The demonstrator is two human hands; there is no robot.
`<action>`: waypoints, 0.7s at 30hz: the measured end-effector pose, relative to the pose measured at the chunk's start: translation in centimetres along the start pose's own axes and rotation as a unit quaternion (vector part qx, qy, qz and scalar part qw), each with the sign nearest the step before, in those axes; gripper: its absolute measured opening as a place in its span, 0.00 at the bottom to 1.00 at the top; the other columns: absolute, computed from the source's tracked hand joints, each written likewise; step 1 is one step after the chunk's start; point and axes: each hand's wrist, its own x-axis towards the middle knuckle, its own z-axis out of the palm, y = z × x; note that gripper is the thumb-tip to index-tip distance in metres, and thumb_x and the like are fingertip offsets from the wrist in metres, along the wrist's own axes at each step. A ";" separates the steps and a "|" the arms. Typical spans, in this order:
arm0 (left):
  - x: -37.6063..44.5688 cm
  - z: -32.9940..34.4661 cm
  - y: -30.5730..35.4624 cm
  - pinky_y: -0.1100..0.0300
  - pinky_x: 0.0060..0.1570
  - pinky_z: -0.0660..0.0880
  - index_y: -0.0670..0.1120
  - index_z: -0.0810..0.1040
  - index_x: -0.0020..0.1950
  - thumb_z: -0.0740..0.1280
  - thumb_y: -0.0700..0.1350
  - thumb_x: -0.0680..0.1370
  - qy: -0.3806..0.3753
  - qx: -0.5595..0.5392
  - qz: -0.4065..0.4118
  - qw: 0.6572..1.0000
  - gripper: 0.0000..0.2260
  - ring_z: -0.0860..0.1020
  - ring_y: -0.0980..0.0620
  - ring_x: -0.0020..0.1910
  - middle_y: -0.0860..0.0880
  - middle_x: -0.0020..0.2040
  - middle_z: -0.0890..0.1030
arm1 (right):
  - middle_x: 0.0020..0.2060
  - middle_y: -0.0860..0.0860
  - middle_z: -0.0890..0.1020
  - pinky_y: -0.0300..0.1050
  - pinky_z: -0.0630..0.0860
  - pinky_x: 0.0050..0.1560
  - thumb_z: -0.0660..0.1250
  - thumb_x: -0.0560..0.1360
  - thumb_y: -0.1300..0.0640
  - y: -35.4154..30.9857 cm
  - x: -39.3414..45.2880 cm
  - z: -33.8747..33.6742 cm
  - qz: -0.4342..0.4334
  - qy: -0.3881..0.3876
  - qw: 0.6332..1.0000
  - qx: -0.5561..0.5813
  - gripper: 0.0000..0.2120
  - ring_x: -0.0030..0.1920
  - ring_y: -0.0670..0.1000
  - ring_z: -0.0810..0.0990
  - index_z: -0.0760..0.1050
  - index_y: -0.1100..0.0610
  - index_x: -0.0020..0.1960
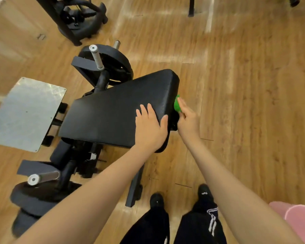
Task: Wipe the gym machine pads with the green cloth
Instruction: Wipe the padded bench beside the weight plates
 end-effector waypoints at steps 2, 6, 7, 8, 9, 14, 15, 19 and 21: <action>-0.3 0.7 0.5 0.54 0.75 0.45 0.41 0.47 0.79 0.50 0.55 0.84 0.029 0.001 -0.016 0.999 0.29 0.45 0.43 0.78 0.41 0.79 0.48 | 0.69 0.50 0.68 0.39 0.59 0.71 0.57 0.77 0.73 1.3 -1.2 1.0 -0.010 -0.019 0.999 -0.027 0.24 0.71 0.48 0.63 0.65 0.58 0.70; -0.1 0.7 0.5 0.55 0.75 0.44 0.42 0.48 0.79 0.51 0.54 0.83 0.036 -0.003 -0.025 0.999 0.29 0.46 0.45 0.78 0.42 0.80 0.48 | 0.67 0.45 0.66 0.31 0.55 0.70 0.58 0.73 0.78 3.9 -6.8 -0.8 -0.034 -0.103 0.993 -0.039 0.31 0.71 0.46 0.63 0.63 0.53 0.68; -0.1 0.7 0.6 0.55 0.75 0.44 0.42 0.48 0.79 0.51 0.55 0.83 0.036 -0.002 -0.028 0.999 0.29 0.46 0.45 0.78 0.43 0.80 0.48 | 0.67 0.45 0.66 0.29 0.56 0.69 0.58 0.73 0.77 4.0 -7.2 -1.7 -0.025 -0.119 0.992 -0.034 0.30 0.70 0.46 0.64 0.63 0.52 0.68; -0.1 0.7 0.7 0.56 0.74 0.44 0.43 0.48 0.79 0.51 0.55 0.83 0.034 -0.001 -0.032 0.999 0.29 0.46 0.45 0.78 0.43 0.80 0.48 | 0.66 0.45 0.68 0.28 0.57 0.68 0.58 0.74 0.76 3.9 -6.7 -2.6 -0.007 -0.116 0.993 -0.018 0.28 0.70 0.45 0.65 0.64 0.52 0.67; -0.2 0.8 0.8 0.56 0.74 0.44 0.43 0.48 0.79 0.51 0.55 0.83 0.034 0.002 -0.036 0.999 0.28 0.46 0.45 0.78 0.43 0.80 0.48 | 0.65 0.45 0.69 0.28 0.58 0.68 0.57 0.76 0.74 3.6 -5.6 -3.2 0.014 -0.095 0.995 -0.002 0.26 0.69 0.44 0.66 0.65 0.53 0.68; -0.4 0.5 1.3 0.56 0.74 0.45 0.44 0.48 0.79 0.51 0.55 0.83 0.029 -0.003 -0.053 0.998 0.28 0.46 0.46 0.78 0.45 0.80 0.48 | 0.70 0.48 0.67 0.23 0.53 0.64 0.57 0.78 0.70 0.6 1.6 -2.8 -0.025 -0.100 0.993 -0.052 0.23 0.71 0.44 0.61 0.65 0.58 0.71; -0.4 0.5 1.4 0.56 0.74 0.44 0.44 0.48 0.79 0.51 0.55 0.83 0.030 -0.001 -0.055 0.998 0.28 0.46 0.46 0.78 0.45 0.80 0.48 | 0.71 0.49 0.66 0.26 0.54 0.65 0.57 0.78 0.71 0.6 1.9 -2.3 -0.038 -0.117 0.990 -0.074 0.23 0.72 0.46 0.60 0.64 0.58 0.71; -0.3 0.6 1.2 0.56 0.74 0.45 0.43 0.48 0.79 0.51 0.55 0.84 0.032 0.005 -0.052 0.998 0.28 0.46 0.46 0.78 0.44 0.80 0.48 | 0.71 0.50 0.65 0.33 0.53 0.70 0.57 0.76 0.74 2.4 -2.2 -2.4 -0.046 -0.164 0.981 -0.089 0.25 0.72 0.45 0.59 0.65 0.58 0.71; -0.3 0.6 1.1 0.56 0.74 0.45 0.43 0.48 0.79 0.51 0.55 0.84 0.035 0.008 -0.051 0.998 0.28 0.47 0.45 0.78 0.43 0.80 0.49 | 0.69 0.51 0.69 0.33 0.55 0.70 0.56 0.76 0.74 3.1 -4.0 -3.9 -0.058 -0.196 0.974 -0.095 0.25 0.71 0.46 0.63 0.68 0.58 0.69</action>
